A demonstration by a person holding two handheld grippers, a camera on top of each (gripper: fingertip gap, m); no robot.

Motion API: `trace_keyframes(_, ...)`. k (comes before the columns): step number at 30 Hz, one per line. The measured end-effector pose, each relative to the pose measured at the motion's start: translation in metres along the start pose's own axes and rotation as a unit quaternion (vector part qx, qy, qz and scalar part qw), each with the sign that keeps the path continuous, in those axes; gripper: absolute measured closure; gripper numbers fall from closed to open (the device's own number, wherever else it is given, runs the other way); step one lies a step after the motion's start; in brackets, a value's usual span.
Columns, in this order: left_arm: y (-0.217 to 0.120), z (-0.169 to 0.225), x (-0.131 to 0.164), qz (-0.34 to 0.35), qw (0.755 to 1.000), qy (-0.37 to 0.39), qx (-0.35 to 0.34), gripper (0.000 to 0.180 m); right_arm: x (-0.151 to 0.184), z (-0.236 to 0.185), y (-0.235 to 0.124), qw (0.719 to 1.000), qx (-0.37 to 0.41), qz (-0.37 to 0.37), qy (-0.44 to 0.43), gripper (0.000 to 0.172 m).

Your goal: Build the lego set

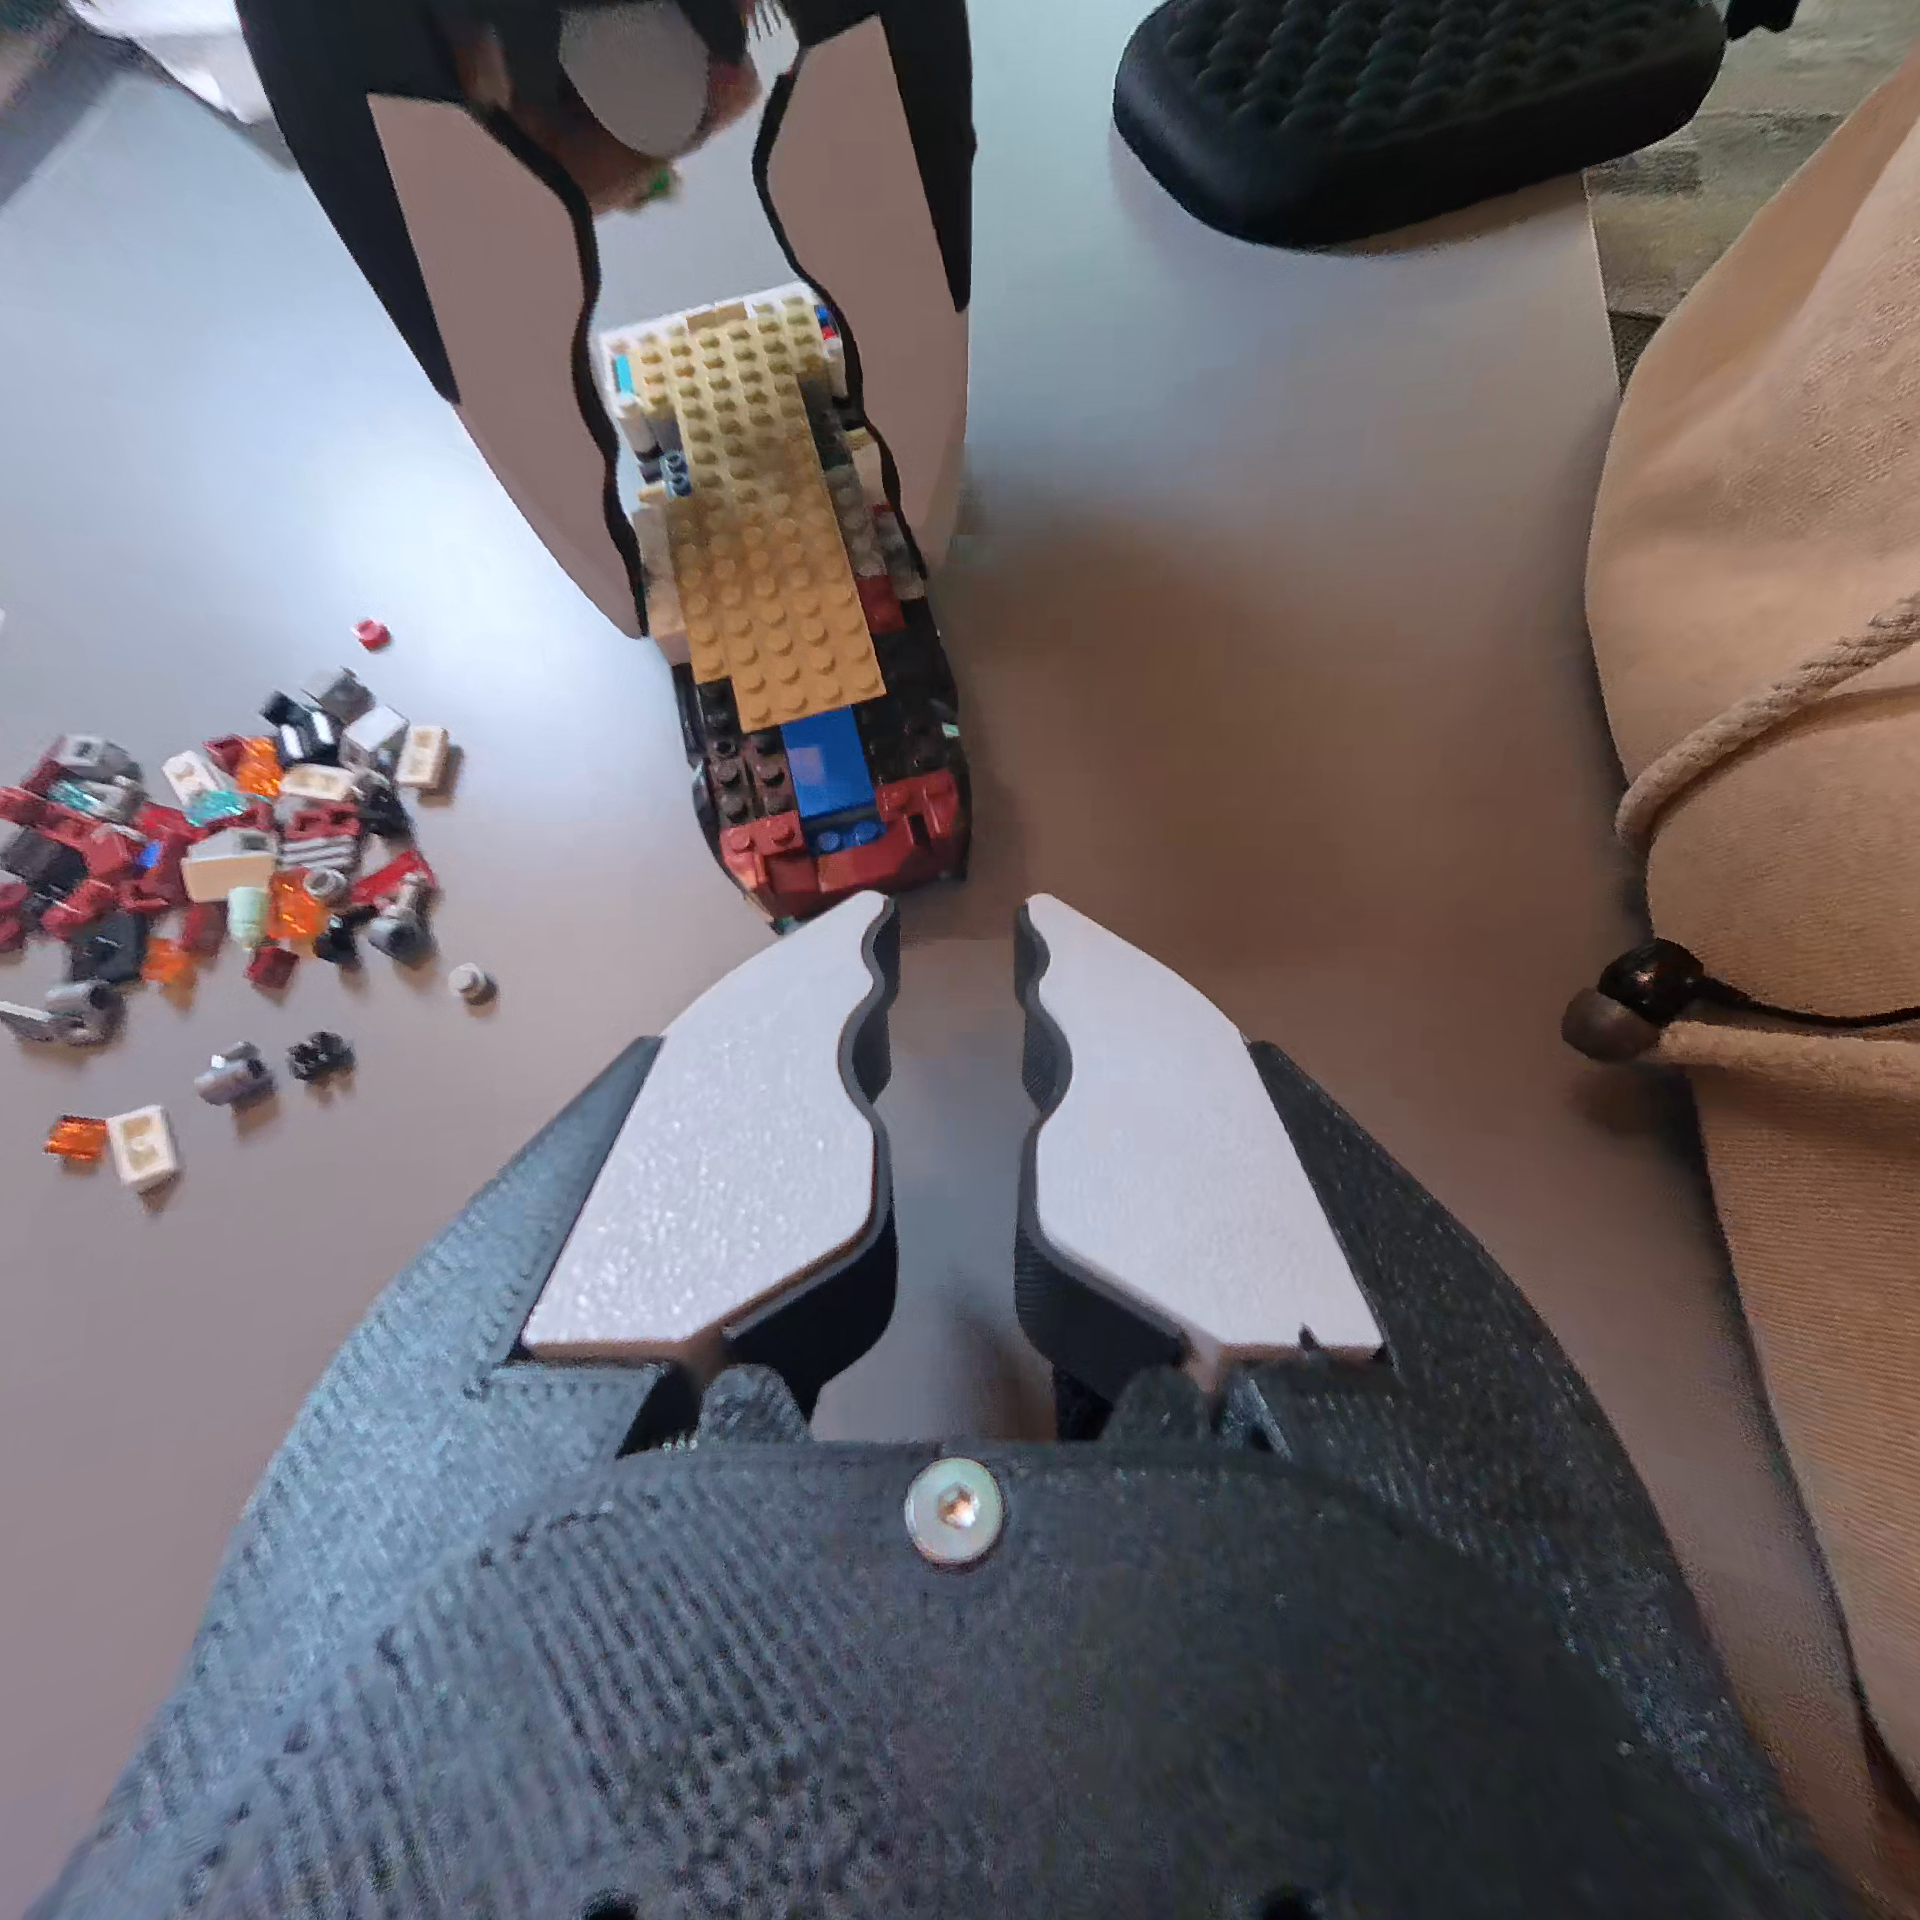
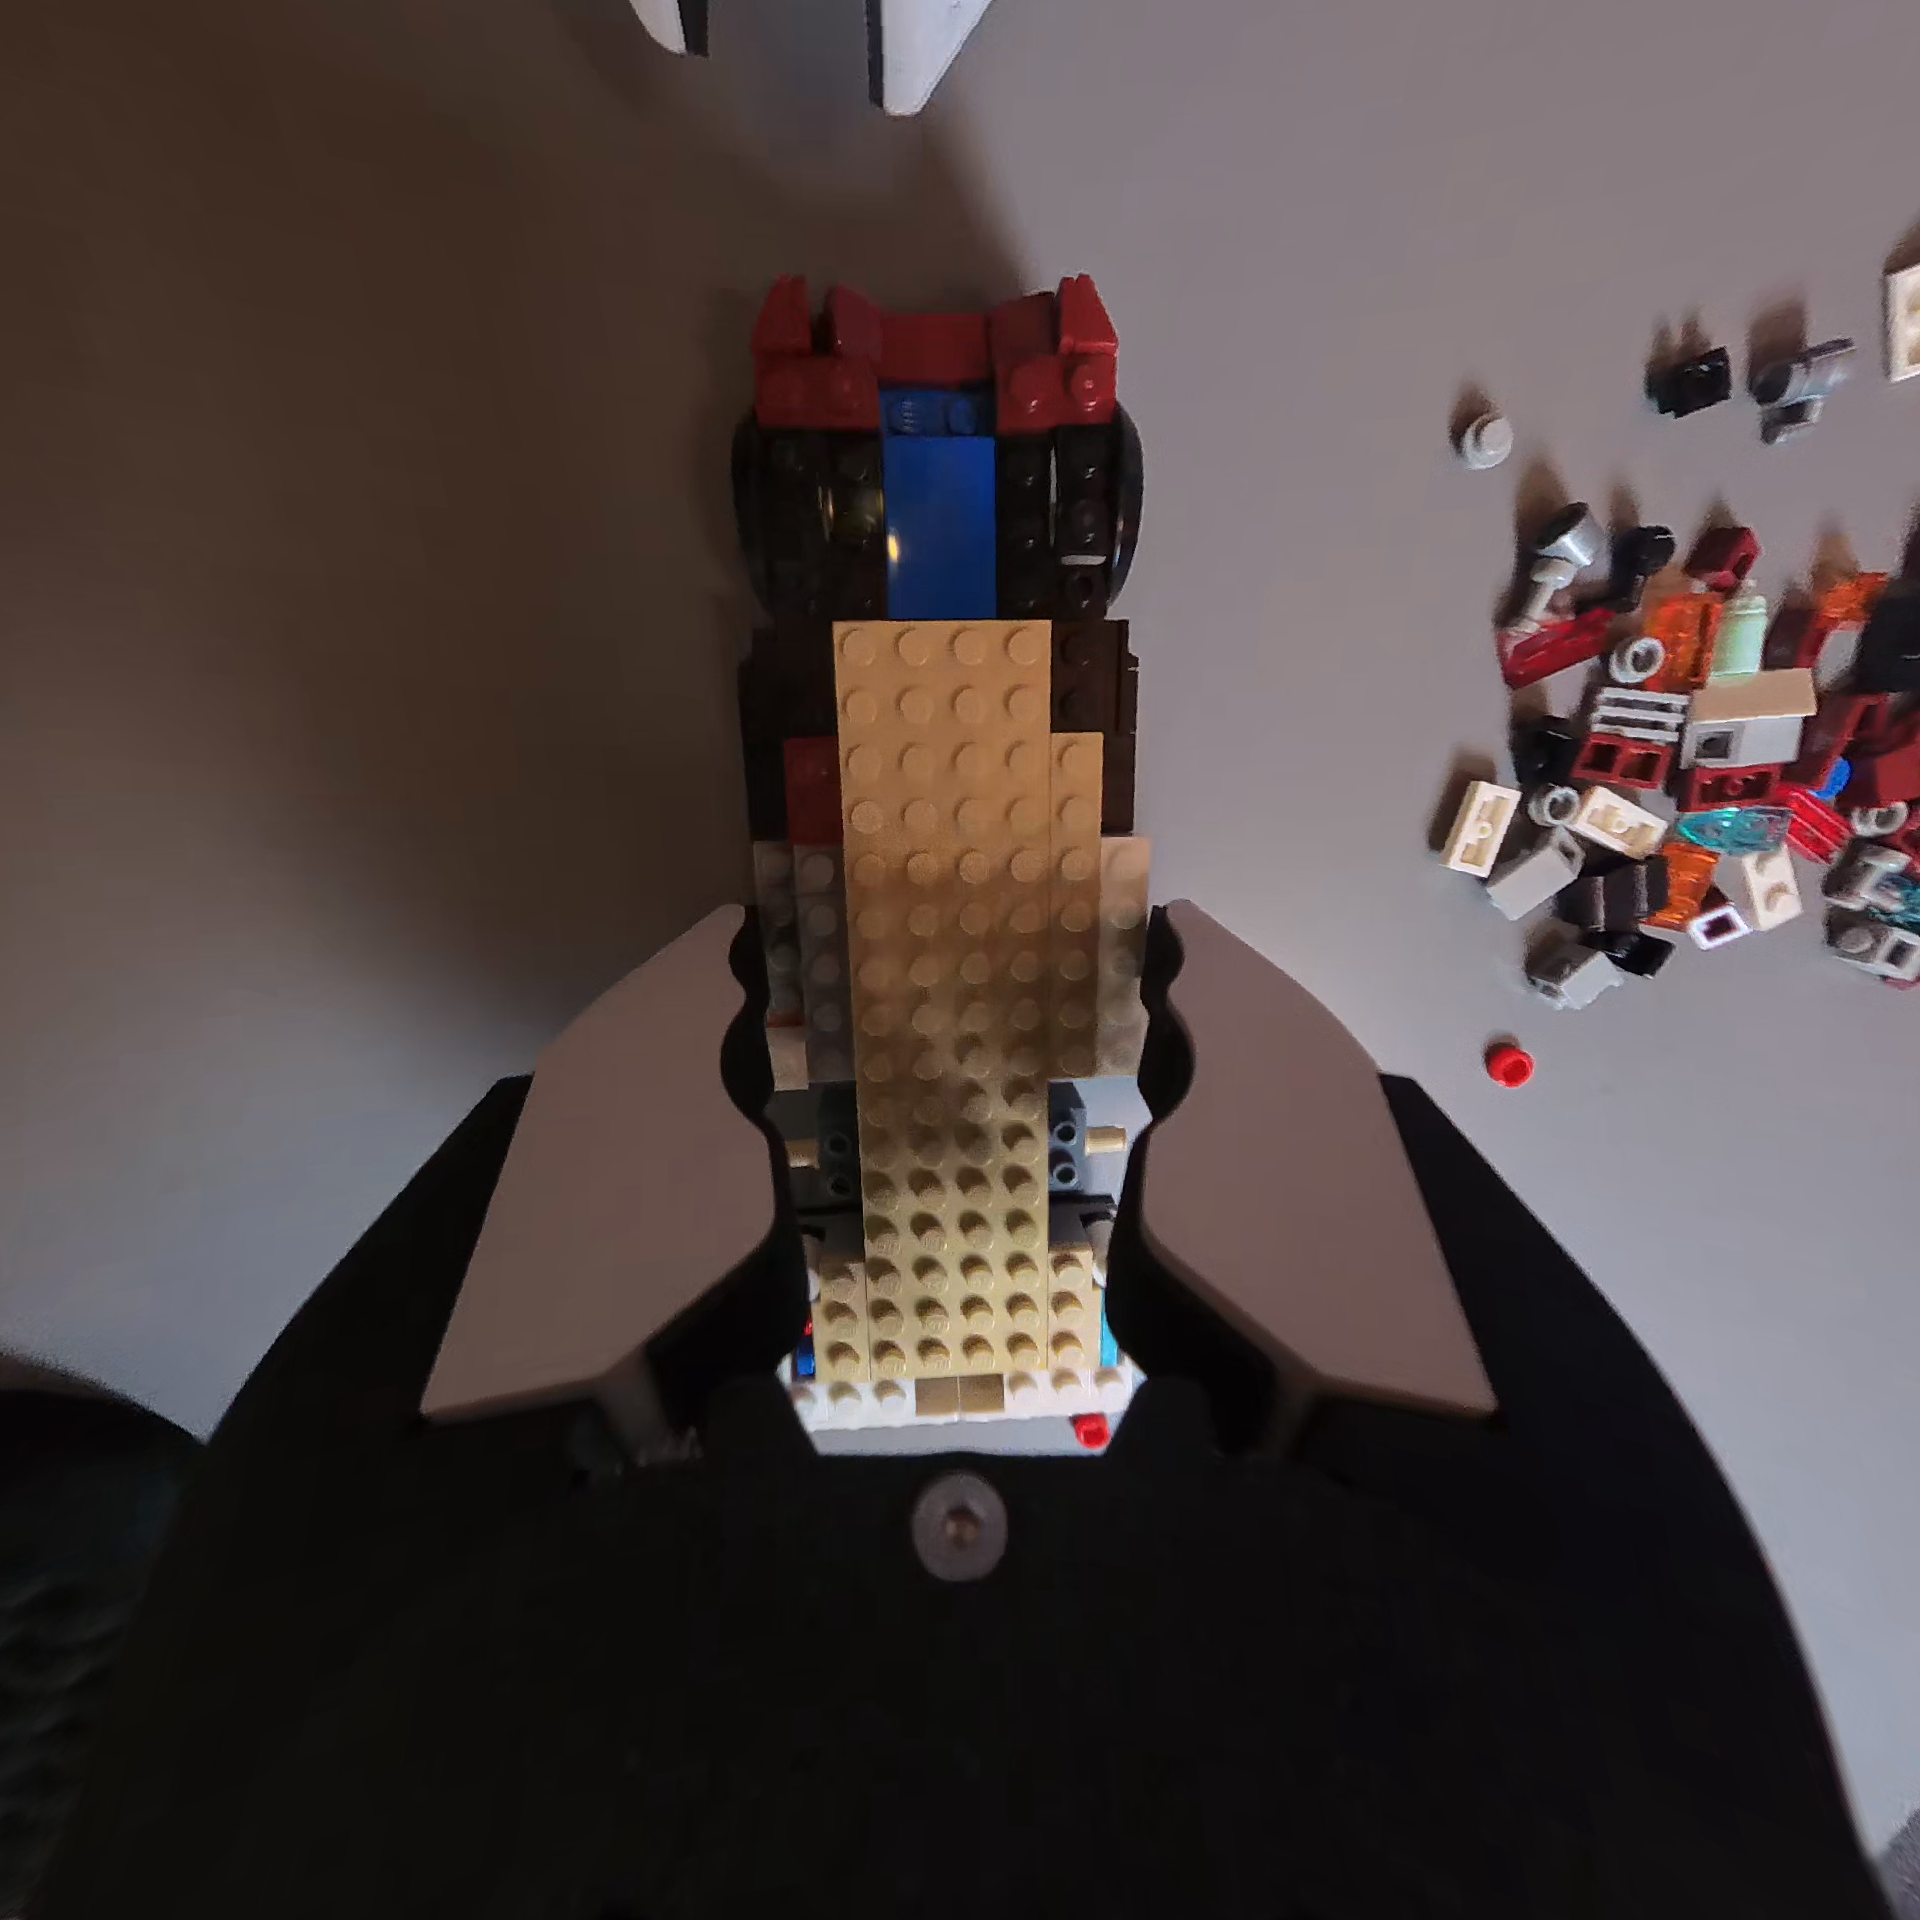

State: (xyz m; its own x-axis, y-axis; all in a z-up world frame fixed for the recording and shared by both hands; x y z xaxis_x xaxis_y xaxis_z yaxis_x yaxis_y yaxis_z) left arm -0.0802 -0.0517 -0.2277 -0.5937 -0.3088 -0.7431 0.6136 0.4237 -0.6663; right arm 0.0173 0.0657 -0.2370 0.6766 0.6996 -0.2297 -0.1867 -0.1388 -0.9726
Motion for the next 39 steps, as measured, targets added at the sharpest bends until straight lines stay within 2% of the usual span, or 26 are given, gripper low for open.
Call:
trace_keyframes(8, -0.014, -0.010, -0.022, 0.047, 0.986, 0.124, -0.099, 0.155, 0.000, 0.002, -0.033, 0.994, -0.014, 0.099, 0.042, 0.102)
trace_keyframes(16, -0.014, -0.009, -0.030, 0.058, 0.963, 0.204, -0.165, 0.152, 0.001, -0.007, -0.039, 0.974, -0.050, 0.206, 0.077, 0.103)
trace_keyframes(19, -0.021, -0.006, -0.040, 0.072, 0.952, 0.236, -0.183, 0.153, 0.000, -0.009, -0.041, 0.970, -0.052, 0.224, 0.073, 0.103)
trace_keyframes(29, -0.031, 0.003, -0.055, 0.061, 0.928, 0.317, -0.186, 0.160, -0.008, -0.012, -0.041, 0.966, -0.069, 0.239, 0.064, 0.103)
trace_keyframes(39, -0.030, 0.007, -0.048, 0.042, 0.932, 0.325, -0.151, 0.158, -0.011, -0.015, -0.035, 0.960, -0.098, 0.254, 0.068, 0.103)
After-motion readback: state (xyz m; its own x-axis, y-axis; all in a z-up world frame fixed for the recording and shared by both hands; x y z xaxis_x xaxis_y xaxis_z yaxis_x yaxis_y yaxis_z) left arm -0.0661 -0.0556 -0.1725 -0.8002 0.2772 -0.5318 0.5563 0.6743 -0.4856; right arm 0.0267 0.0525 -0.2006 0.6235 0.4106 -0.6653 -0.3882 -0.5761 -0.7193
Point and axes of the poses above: each gripper's, where its closed fingertips meet, y out along the fingers, x out of its underside, z = x × y across the jaws, the point moved 5 cm from there along -y, back along the fingers, and after that the axes turned 6 degrees about -z, right-handed, at the moved point
